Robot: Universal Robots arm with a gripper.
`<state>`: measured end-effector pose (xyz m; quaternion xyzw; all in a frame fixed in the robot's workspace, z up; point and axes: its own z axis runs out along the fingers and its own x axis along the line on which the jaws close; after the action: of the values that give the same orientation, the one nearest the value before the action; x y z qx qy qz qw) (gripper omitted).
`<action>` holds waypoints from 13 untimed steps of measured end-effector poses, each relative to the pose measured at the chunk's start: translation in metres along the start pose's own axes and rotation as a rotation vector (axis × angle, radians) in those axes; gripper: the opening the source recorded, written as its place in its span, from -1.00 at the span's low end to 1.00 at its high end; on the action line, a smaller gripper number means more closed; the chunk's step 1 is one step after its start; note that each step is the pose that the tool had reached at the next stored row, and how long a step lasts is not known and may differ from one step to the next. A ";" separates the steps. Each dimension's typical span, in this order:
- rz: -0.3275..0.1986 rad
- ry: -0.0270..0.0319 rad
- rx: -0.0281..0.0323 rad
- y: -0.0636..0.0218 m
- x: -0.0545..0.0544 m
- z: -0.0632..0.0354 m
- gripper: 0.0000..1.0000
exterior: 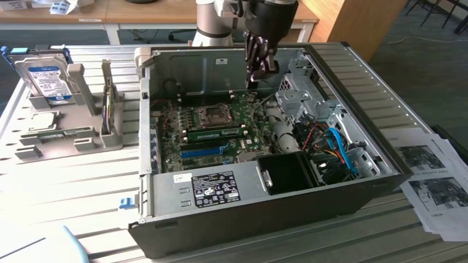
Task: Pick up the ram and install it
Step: 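Press down the ram until it locks into place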
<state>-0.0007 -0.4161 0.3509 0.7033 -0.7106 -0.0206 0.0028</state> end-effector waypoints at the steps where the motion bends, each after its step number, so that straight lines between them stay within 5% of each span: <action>1: 0.000 -0.0001 0.0002 -0.0001 0.000 0.0019 -0.81; 13: 0.000 -0.0003 0.0003 -0.0008 0.001 0.0238 -0.81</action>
<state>-0.0007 -0.4161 0.3271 0.7032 -0.7106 -0.0207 0.0026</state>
